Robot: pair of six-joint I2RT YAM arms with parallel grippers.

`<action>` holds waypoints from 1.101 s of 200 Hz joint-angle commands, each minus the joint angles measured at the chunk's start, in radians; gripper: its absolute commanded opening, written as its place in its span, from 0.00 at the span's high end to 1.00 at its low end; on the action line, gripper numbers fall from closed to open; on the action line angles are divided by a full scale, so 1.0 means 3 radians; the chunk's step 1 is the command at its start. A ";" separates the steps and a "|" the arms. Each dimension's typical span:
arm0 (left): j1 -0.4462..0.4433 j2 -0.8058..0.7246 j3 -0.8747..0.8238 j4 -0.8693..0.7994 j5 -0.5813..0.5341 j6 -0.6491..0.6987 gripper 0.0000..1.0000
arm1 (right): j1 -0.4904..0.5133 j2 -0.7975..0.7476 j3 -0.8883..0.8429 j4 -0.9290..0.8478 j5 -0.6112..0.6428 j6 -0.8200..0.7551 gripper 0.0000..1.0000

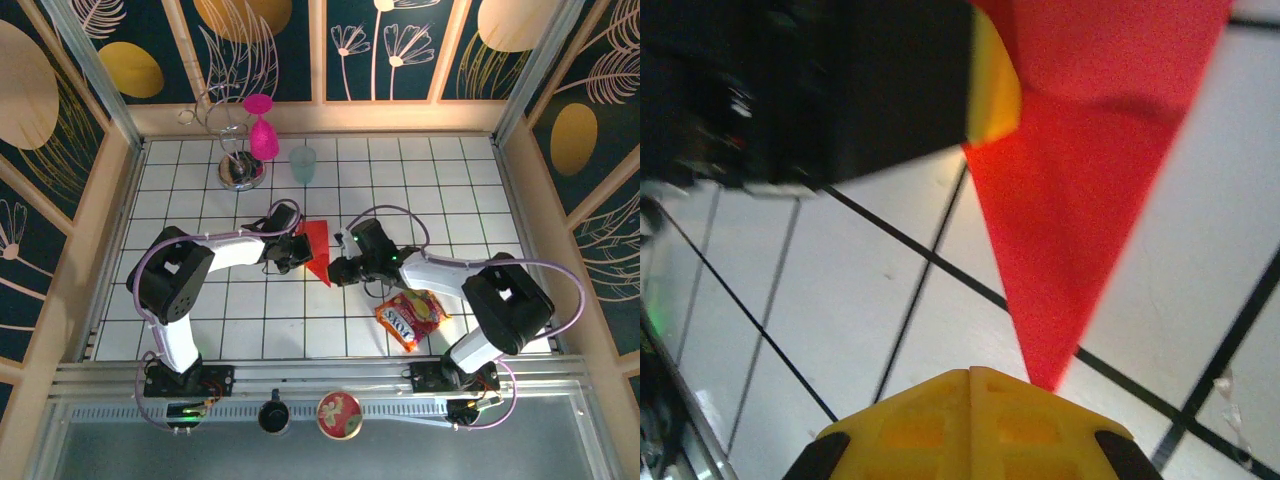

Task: Fold a paper plane with a square sheet of paper (pick it up from the middle)
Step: Third fold the triangle at the center of the table.

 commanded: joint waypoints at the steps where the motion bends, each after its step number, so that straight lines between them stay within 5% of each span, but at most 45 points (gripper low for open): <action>1: 0.0032 0.0048 -0.0074 -0.0174 -0.0084 0.0046 0.97 | -0.0014 0.0192 0.0162 0.0102 0.0056 0.0090 0.97; 89: 0.0028 -0.0034 -0.0068 -0.0097 0.0020 0.0064 0.97 | 0.0002 0.0798 0.0353 0.0038 0.0173 0.0128 1.00; 153: -0.0006 -0.0350 0.0106 -0.0036 0.0274 0.0538 0.90 | -0.0003 0.0969 0.0359 -0.0262 0.0273 0.0137 1.00; 220: -0.0078 -0.0178 -0.0029 0.0085 0.0475 0.0503 0.93 | -0.0008 0.1024 0.0317 -0.0317 0.0249 0.0189 1.00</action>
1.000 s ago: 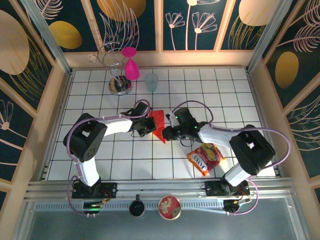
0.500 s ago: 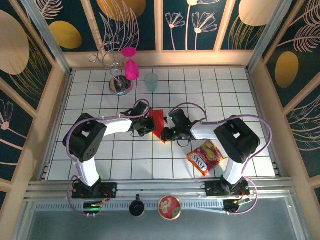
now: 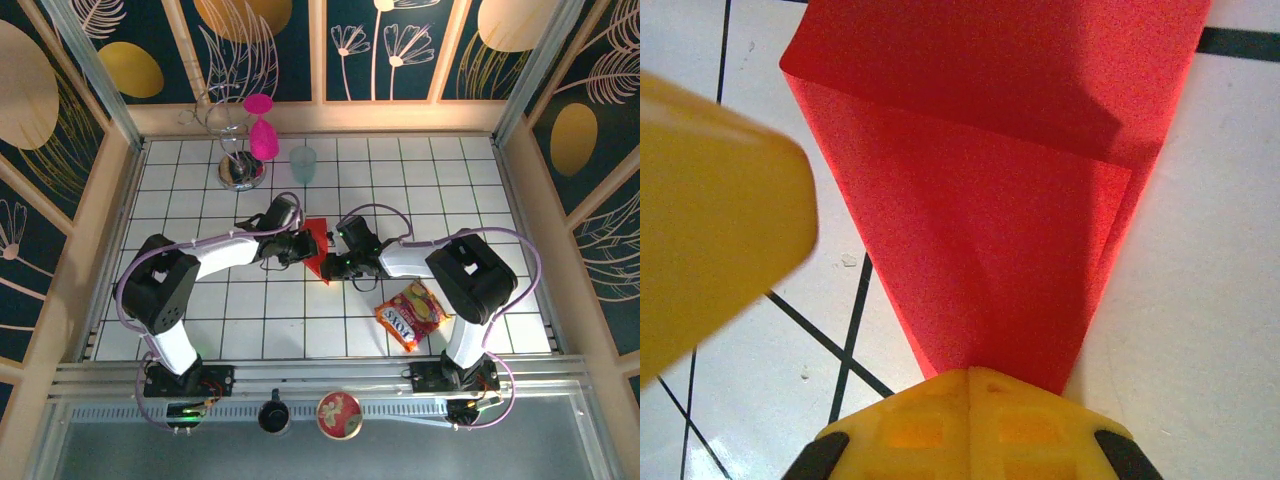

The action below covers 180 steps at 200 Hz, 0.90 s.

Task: Fold a paper plane with a square sheet of paper (pick it up from the middle)
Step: Third fold the triangle at the center of the table.

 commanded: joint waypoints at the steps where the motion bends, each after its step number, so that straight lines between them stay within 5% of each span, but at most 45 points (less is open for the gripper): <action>1: -0.0042 0.0123 -0.0042 0.0072 0.0124 0.0055 0.93 | -0.0008 0.0207 -0.0065 -0.0367 0.0174 0.0037 1.00; 180: 0.0091 0.0337 -0.0257 0.0126 -0.0271 0.0281 0.97 | -0.0004 0.0319 -0.0102 -0.0838 0.0603 -0.0058 1.00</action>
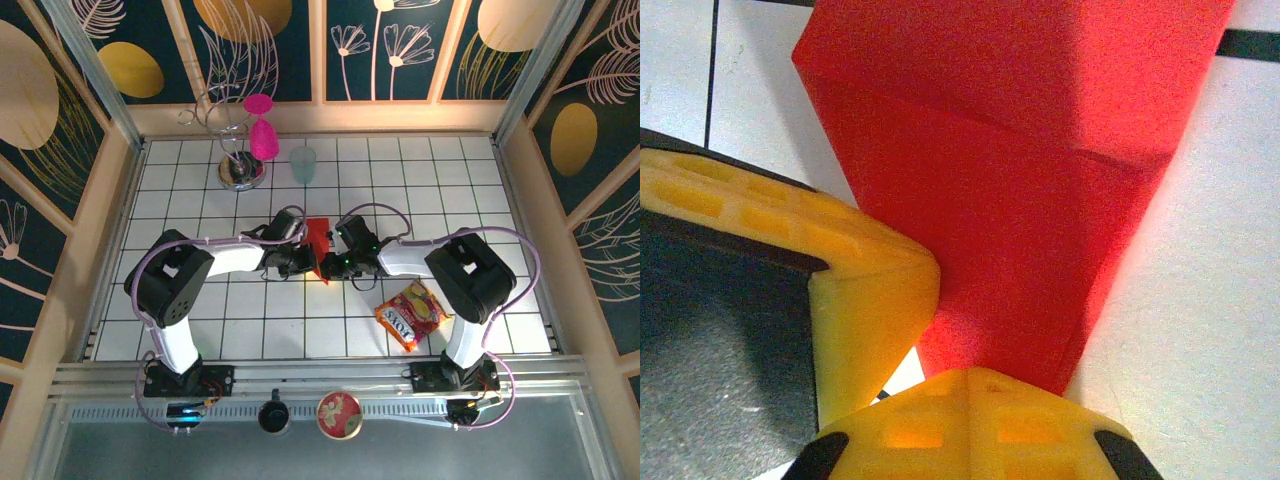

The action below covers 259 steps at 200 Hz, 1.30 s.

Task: Fold a paper plane with a square sheet of paper (pick it up from the middle)
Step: Third fold the triangle at the center of the table.

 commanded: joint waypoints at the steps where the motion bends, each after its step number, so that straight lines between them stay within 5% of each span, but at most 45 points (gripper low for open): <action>1: 0.0128 0.0115 -0.0028 -0.0073 -0.0248 0.0117 0.97 | -0.0004 0.0284 -0.0164 -0.0726 0.0565 -0.0073 1.00; 158: 0.0932 0.0336 0.0387 -0.0345 -0.0375 0.0541 0.94 | -0.0034 0.0237 -0.0245 -0.0722 0.0670 -0.0148 1.00; 213: 0.0965 -0.0092 0.0348 -0.0270 -0.0201 0.0336 0.93 | -0.0095 -0.0078 -0.0227 -0.0380 0.0253 -0.0046 1.00; 259: 0.0857 -0.0607 -0.0059 0.0134 0.0133 -0.0238 0.85 | -0.0228 -0.0711 -0.0206 0.0453 0.0116 0.0525 0.77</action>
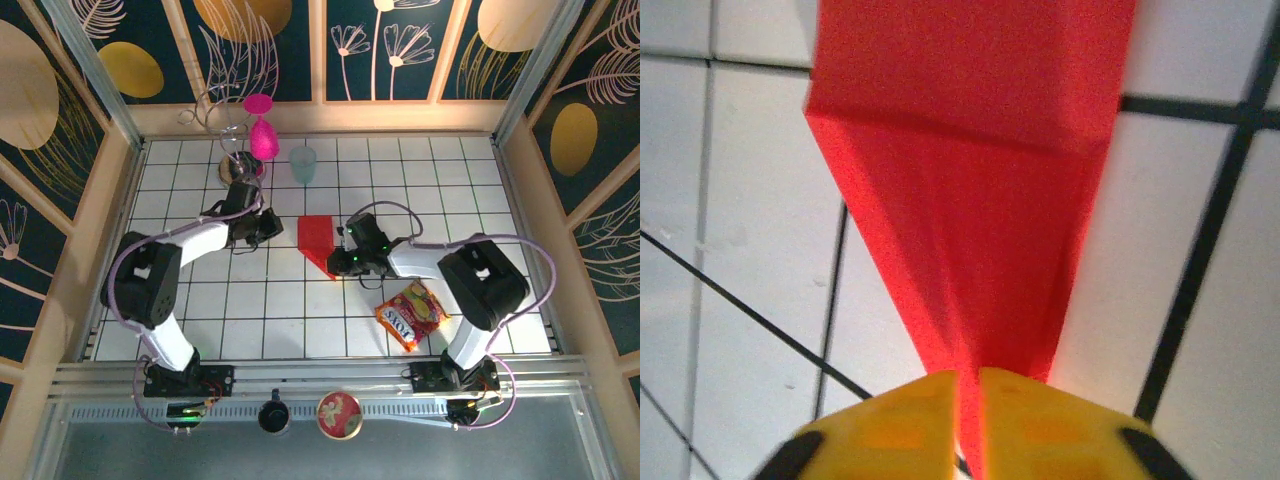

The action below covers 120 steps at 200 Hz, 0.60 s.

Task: Fold a paper plane with a square sheet of paper (pick it up from the middle)
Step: Third fold the triangle at the center of the table.

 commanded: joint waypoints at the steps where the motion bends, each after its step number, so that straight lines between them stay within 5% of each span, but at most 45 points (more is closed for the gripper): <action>1: -0.0082 -0.0249 -0.0210 0.0219 0.0155 -0.0378 0.84 | -0.0068 -0.0369 -0.0027 0.0378 0.0014 0.0346 0.76; 62: -0.0340 -0.0245 -0.0673 0.0847 0.0351 -0.0984 0.67 | -0.0044 -0.0145 -0.0131 0.0822 0.0083 0.0933 0.71; 120: -0.0415 -0.0010 -0.0614 0.1004 0.0483 -0.1014 0.58 | -0.0078 -0.0046 -0.0187 0.0936 0.0146 0.1008 0.70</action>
